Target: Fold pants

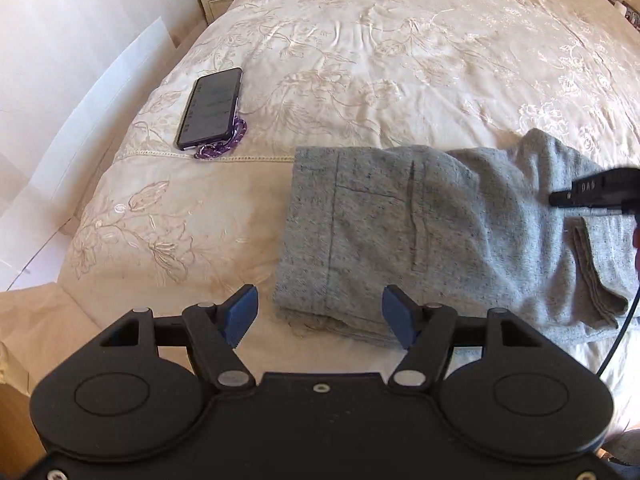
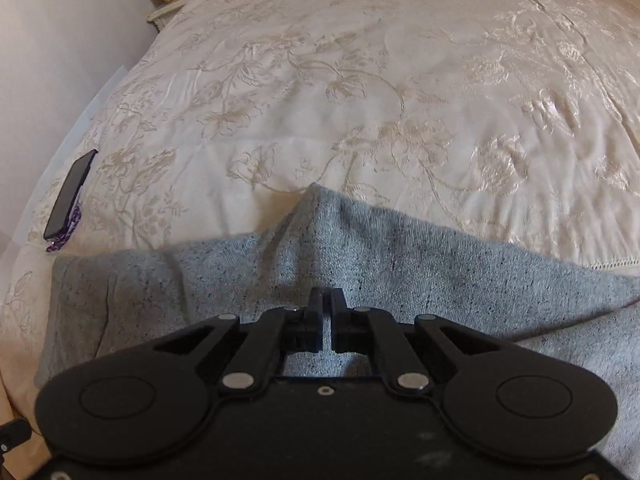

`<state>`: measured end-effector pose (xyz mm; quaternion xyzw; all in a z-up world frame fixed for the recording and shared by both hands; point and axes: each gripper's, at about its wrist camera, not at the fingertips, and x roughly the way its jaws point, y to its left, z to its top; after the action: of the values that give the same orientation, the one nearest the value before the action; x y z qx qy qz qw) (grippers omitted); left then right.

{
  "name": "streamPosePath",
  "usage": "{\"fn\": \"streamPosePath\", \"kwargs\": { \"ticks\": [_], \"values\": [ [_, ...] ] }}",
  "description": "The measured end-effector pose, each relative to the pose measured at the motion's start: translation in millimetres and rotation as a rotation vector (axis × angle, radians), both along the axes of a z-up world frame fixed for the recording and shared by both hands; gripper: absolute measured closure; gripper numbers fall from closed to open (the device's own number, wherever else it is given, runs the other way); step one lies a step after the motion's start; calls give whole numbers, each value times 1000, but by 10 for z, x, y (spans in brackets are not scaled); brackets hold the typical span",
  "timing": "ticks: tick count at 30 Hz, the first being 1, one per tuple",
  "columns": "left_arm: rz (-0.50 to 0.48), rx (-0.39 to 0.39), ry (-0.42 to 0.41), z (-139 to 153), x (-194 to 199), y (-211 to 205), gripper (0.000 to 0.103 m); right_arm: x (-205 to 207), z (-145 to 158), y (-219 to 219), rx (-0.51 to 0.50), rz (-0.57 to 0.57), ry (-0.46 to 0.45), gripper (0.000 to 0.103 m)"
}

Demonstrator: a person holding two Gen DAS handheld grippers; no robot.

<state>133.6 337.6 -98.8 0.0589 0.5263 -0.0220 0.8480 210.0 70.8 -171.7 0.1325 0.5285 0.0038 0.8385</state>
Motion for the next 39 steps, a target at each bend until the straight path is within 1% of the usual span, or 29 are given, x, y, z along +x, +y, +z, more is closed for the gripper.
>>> {"fn": "streamPosePath", "kwargs": {
  "ticks": [2,5,7,10,13,14,16,18,19,20,21,23,24,25,26,27,29,30,31,32,35,37,38,39],
  "values": [
    [-16,-26,-7,4,123,112,33,-63,-109,94,12,-6,48,98],
    [-56,-43,-14,-18,298,208,33,-401,-152,317,13,47,89,97],
    [-79,-53,3,-85,416,235,33,-646,-170,424,12,63,116,97],
    [-119,-85,88,-302,582,264,32,-945,-168,570,-14,82,115,97],
    [-118,-84,201,-617,689,291,32,-1107,-161,682,-54,96,101,97],
    [-114,-93,226,-715,704,309,31,-1113,-164,709,-63,101,104,97],
    [-89,-134,240,-851,705,373,26,-1085,-185,776,-81,113,106,96],
    [-35,-201,248,-946,708,468,10,-1063,-207,801,-86,117,111,96],
    [-8,-250,261,-997,710,514,8,-1043,-208,788,-86,118,114,96],
    [13,-283,275,-1048,709,540,4,-1040,-215,794,-86,117,114,96],
    [25,-295,281,-1080,702,539,1,-1020,-220,786,-86,116,115,96],
    [43,-288,276,-1108,682,498,0,-1019,-227,791,-88,116,112,96],
    [46,-298,281,-1111,679,481,1,-1021,-229,790,-89,117,110,96],
    [42,-324,294,-1107,682,472,3,-1028,-227,787,-90,117,107,96],
    [35,-338,283,-1064,662,457,22,-1037,-206,778,-89,115,105,95],
    [18,-344,265,-996,649,442,46,-1042,-193,780,-85,112,102,95],
    [-9,-329,239,-825,620,422,63,-1080,-102,752,-70,109,82,95],
    [-15,-320,221,-739,586,416,69,-1106,-26,724,-61,102,60,95],
    [-18,-313,203,-653,547,415,71,-1146,64,688,-56,90,32,95],
    [-19,-313,187,-570,512,416,79,-1170,150,668,-61,74,3,95],
    [-7,-337,153,-347,460,431,83,-1229,280,595,-83,31,-36,95],
    [-10,-338,125,-208,452,352,84,-1254,238,539,-77,15,-14,95],
    [-17,-338,111,-148,430,318,84,-1262,177,530,-75,15,9,95],
    [-27,-347,106,-100,409,285,85,-1264,60,534,-78,22,54,95]
  ]
}}
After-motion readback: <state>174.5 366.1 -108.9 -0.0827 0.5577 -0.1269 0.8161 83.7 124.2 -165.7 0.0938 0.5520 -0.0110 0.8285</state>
